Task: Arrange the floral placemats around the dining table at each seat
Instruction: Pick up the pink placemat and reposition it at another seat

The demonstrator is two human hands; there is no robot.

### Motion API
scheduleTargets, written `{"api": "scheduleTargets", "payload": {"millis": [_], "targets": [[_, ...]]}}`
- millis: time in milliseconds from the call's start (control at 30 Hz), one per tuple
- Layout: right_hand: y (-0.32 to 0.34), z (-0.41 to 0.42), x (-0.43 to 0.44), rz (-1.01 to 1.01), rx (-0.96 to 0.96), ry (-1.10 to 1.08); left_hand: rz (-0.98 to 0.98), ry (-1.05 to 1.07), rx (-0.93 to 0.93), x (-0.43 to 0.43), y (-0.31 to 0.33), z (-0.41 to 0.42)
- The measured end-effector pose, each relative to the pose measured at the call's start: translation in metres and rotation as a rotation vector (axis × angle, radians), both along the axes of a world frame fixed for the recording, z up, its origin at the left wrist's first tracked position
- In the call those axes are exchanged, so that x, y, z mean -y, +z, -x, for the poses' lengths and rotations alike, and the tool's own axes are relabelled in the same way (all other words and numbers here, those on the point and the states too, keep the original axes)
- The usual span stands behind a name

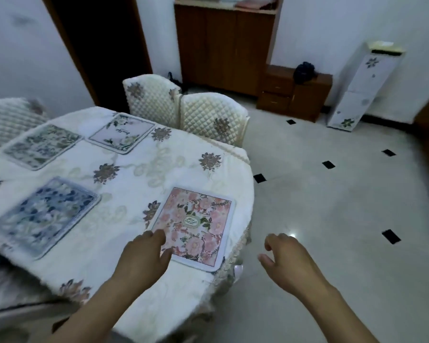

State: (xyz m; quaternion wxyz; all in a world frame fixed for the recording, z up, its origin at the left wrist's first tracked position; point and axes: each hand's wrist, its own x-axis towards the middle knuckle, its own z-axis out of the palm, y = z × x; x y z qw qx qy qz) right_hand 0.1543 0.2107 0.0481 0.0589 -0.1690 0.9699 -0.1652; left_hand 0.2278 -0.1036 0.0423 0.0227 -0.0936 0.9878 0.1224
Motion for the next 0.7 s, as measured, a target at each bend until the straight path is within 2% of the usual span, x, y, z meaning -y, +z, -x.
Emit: {"api": "scheduleTargets", "payload": {"millis": [267,467,700], "targets": [[-0.004,0.091,0.063,-0.060,0.008,0.261,0.010,0.210,0.012,0.011,-0.030,0.020],[-0.022,0.153,0.093,-0.118,0.109,0.405,0.024,0.294,0.068,0.012,-0.045,0.050],[-0.059,0.241,0.127,-0.167,0.201,0.657,0.022,0.564,0.152,-0.011,-0.073,0.078]]}}
